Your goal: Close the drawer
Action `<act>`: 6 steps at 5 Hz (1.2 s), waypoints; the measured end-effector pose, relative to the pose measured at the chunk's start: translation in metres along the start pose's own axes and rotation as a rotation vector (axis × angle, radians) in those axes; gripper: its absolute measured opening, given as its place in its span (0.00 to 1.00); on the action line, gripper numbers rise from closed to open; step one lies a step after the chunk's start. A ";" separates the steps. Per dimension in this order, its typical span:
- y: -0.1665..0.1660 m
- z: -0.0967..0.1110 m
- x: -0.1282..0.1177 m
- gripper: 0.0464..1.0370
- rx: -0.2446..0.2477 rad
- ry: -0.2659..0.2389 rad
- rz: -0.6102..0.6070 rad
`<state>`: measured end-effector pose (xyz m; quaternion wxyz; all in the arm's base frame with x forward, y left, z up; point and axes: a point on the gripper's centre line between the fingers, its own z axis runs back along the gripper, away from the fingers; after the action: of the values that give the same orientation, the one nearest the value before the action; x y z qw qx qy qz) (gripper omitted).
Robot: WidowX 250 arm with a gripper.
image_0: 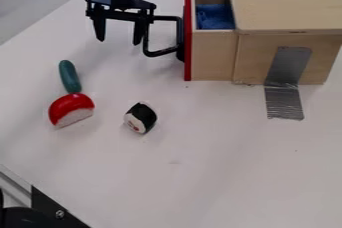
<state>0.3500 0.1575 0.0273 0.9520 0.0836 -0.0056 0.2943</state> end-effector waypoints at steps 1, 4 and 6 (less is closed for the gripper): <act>-0.007 -0.004 -0.007 0.96 0.003 0.016 -0.019; -0.012 -0.005 -0.013 0.96 -0.006 0.030 -0.028; -0.024 -0.003 -0.016 0.96 0.001 0.023 -0.055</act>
<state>0.3504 0.1295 0.0198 0.9597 0.0811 0.0077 0.2691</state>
